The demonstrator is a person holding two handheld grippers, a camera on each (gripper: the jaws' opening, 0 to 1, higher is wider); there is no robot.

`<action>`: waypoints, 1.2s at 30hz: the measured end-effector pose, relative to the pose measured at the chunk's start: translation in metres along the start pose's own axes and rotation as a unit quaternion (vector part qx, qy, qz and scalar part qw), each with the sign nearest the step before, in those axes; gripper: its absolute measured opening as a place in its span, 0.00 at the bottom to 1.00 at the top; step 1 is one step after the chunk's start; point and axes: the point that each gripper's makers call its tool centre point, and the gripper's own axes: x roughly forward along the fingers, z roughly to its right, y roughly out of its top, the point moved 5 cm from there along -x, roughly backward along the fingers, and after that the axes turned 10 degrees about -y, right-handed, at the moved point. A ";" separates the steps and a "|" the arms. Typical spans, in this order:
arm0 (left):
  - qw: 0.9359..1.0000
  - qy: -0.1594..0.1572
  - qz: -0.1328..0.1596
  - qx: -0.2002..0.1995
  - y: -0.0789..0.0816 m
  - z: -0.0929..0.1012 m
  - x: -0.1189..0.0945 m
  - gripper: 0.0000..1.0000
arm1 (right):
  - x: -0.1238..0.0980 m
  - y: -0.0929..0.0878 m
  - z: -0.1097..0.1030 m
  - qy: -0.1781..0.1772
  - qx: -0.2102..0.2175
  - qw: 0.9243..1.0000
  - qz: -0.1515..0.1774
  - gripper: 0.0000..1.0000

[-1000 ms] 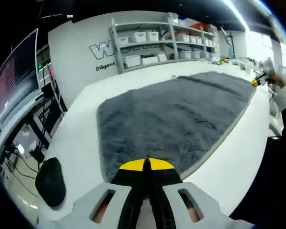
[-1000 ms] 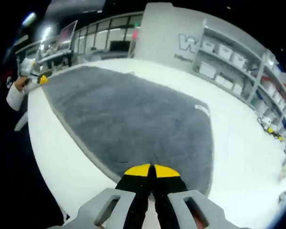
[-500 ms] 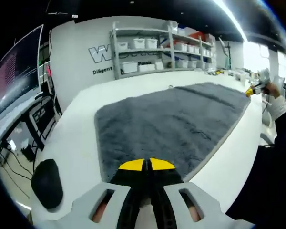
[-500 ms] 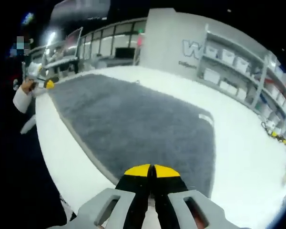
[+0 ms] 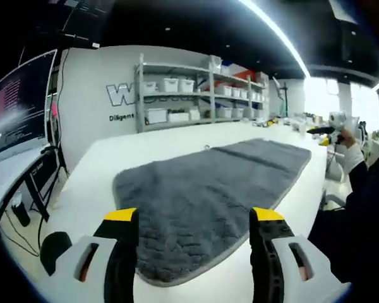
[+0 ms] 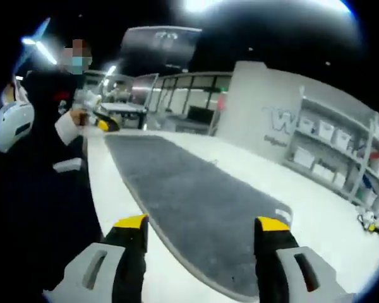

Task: Open the folded towel by lifting each exposed corner and separating the folded layers until the towel lies flat within the target outline without major curled edges

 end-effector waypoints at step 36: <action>0.999 0.022 0.007 -0.032 0.037 0.026 -0.034 1.00 | -0.035 0.029 0.004 -0.047 0.076 0.996 -0.032 1.00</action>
